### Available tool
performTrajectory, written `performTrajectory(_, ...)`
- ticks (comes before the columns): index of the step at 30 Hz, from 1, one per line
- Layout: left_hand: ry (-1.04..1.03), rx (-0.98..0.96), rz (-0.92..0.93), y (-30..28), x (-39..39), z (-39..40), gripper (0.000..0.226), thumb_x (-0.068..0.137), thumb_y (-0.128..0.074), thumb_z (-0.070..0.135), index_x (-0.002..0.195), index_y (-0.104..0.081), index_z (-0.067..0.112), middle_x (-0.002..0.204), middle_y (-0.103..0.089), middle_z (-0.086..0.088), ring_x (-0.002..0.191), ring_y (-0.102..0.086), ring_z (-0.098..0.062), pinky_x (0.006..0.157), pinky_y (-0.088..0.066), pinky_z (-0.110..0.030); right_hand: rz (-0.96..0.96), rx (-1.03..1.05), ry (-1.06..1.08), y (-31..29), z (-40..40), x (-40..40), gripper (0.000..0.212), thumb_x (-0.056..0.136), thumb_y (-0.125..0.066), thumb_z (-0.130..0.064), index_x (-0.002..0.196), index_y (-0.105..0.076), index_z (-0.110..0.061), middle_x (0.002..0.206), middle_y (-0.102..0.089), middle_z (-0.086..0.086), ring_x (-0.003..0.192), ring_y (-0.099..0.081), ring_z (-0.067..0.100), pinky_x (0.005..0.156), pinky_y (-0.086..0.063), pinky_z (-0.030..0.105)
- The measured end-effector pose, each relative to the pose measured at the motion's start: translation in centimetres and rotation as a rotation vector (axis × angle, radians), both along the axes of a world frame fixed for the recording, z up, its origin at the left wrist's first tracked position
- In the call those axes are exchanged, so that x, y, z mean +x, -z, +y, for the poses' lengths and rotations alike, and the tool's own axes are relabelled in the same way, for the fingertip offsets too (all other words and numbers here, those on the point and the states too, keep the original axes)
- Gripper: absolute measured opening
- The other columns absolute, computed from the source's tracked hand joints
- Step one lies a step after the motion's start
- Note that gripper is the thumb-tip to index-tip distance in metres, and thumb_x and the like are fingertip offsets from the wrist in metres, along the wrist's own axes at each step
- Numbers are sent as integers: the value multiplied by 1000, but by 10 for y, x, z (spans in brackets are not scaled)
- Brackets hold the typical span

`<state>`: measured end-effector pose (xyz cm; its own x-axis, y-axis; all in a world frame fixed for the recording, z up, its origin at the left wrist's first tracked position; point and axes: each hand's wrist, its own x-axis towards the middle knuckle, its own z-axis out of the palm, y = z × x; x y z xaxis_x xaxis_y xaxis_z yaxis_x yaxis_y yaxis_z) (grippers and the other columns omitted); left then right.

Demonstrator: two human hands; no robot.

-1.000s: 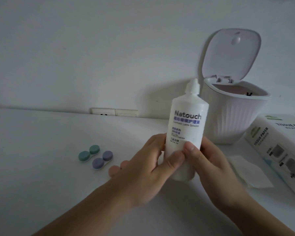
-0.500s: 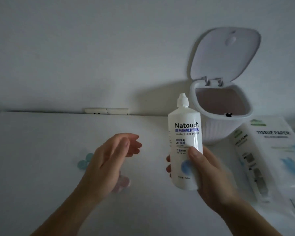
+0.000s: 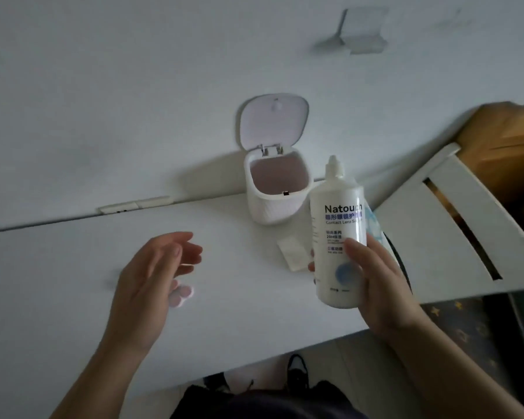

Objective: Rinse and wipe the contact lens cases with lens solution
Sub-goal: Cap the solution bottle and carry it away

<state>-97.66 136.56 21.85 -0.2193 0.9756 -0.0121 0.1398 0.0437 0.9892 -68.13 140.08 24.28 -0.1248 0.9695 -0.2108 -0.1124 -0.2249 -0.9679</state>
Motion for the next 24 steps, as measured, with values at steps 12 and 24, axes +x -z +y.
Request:
performTrajectory(12,367,-48,-133,12,123,8,20,92,-59,26,101,-74,18,90,-74,-13,81,-70,-30,69,-59,-32,187,-45,555,20,-115,92,39,81,-61,-53,103,-75,-25,95,-74,16,77,-73,31,63,-60,41)
performTrajectory(24,701,14,-85,-4,373,-10,26,90,-58,39,104,-74,23,93,-73,-9,82,-69,-25,72,-58,-29,127,-34,798,10,-237,287,62,66,-73,-73,108,-72,-28,102,-74,14,83,-73,31,66,-59,39)
